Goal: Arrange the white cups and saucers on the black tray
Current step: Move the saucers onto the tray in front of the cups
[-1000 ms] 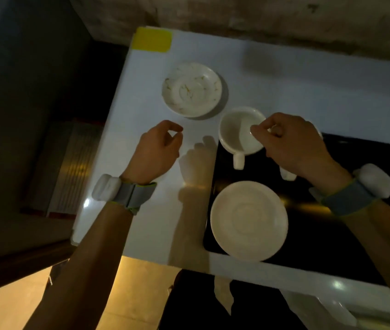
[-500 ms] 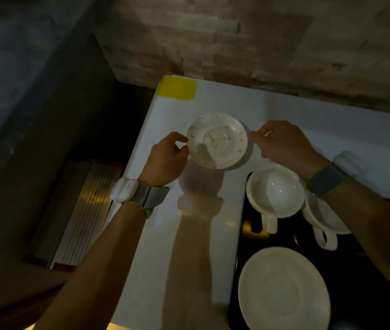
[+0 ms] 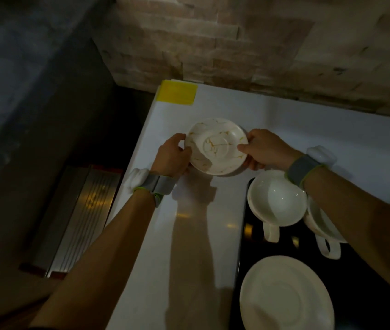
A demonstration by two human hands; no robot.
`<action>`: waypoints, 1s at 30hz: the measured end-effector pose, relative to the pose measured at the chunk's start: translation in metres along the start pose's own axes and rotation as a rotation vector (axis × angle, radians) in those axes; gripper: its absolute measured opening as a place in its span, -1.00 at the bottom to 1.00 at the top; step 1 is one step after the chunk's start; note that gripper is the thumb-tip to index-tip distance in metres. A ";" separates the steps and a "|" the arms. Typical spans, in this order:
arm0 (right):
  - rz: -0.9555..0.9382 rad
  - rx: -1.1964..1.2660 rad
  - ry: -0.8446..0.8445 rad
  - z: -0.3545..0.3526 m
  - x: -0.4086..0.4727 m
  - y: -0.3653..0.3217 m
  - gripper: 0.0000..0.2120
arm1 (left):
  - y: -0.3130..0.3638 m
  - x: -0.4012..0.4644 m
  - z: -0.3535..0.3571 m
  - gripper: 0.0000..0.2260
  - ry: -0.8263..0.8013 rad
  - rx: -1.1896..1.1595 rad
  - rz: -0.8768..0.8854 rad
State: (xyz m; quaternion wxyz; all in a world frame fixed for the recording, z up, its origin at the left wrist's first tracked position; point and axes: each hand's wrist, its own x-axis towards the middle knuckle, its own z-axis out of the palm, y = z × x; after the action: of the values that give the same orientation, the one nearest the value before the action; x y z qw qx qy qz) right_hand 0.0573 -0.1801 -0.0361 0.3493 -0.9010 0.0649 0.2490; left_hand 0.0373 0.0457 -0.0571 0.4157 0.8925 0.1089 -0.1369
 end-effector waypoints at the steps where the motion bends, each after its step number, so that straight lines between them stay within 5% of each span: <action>1: 0.000 -0.007 0.002 0.000 0.000 -0.001 -0.78 | 0.001 0.001 0.000 -0.66 0.005 -0.001 0.000; 16: -0.128 0.054 0.216 -0.021 -0.050 -0.005 -0.84 | 0.027 -0.036 -0.015 -0.65 0.114 -0.183 0.108; 30: -0.087 0.279 0.204 -0.021 -0.199 0.062 -0.78 | 0.044 -0.173 0.018 -0.62 0.032 -0.284 0.184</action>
State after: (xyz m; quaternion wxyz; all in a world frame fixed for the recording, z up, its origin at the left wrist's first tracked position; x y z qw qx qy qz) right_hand -0.1248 -0.2517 0.0379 0.4730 -0.8663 0.0946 0.1296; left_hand -0.1143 -0.0099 0.0207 0.5467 0.8330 0.0514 -0.0674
